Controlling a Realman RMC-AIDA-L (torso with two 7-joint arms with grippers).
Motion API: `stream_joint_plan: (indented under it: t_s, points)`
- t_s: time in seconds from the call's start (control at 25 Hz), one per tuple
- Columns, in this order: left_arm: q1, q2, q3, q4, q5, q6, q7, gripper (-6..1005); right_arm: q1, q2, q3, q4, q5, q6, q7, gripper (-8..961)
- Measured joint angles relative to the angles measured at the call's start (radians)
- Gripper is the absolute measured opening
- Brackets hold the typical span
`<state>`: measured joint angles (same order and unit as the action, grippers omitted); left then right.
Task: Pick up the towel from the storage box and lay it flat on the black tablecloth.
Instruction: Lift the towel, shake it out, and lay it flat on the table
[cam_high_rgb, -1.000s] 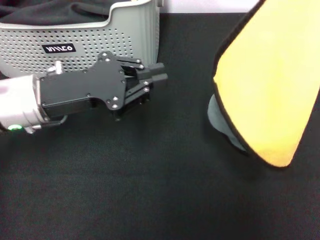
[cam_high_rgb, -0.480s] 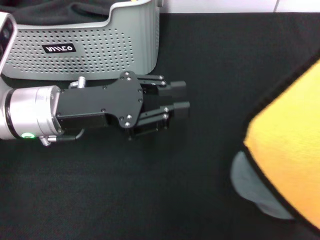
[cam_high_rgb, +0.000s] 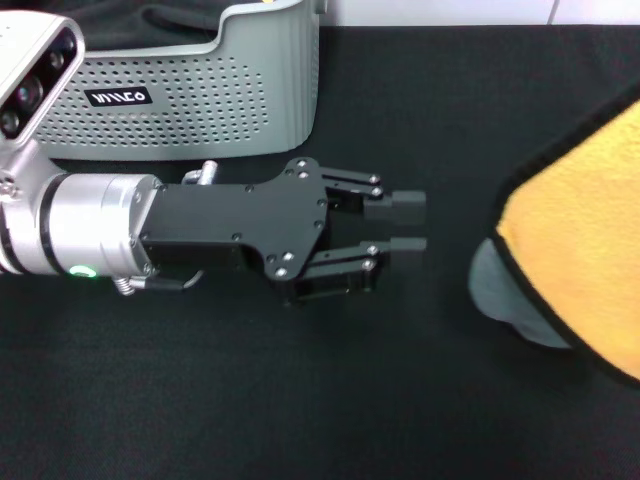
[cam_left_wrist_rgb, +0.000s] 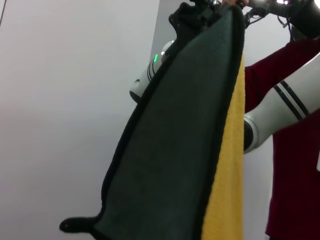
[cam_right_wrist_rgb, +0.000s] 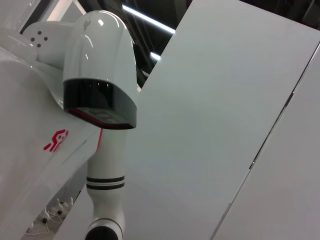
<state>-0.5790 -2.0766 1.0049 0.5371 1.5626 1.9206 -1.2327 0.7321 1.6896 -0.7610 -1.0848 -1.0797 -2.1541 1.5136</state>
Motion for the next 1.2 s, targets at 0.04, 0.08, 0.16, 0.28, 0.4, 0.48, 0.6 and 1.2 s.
stream_joint_plan:
  t_s: [0.04,0.08,0.16,0.28,0.4,0.48,0.6,1.2]
  points:
    - [-0.008,0.000,-0.003,-0.010,-0.002,-0.007,0.002,376,0.000,0.000,-0.001,0.002,0.000,0.000,-0.006,4]
    - [-0.014,0.000,-0.006,-0.017,-0.004,-0.014,0.004,378,0.001,0.000,-0.002,0.004,-0.001,0.001,-0.014,4]
    - [-0.022,0.001,-0.007,-0.026,-0.005,-0.046,0.010,381,0.005,0.000,-0.002,0.007,-0.006,0.002,-0.025,4]
    - [-0.028,0.001,-0.008,-0.028,-0.005,-0.092,0.024,387,0.021,0.004,-0.002,0.012,-0.024,0.004,-0.037,4]
    - [-0.038,0.004,-0.006,-0.034,-0.001,-0.107,0.030,392,0.044,0.006,-0.002,0.021,-0.038,0.005,-0.043,5]
    - [-0.046,0.006,-0.001,-0.037,0.005,-0.106,0.027,402,0.054,0.007,-0.001,0.024,-0.041,0.005,-0.045,5]
    - [-0.058,0.005,0.003,-0.039,0.031,-0.099,0.024,426,0.064,0.008,-0.001,0.025,-0.042,0.005,-0.049,5]
    - [-0.084,-0.012,0.003,-0.081,0.032,-0.047,0.022,437,0.079,0.012,-0.001,0.049,-0.053,0.005,-0.068,5]
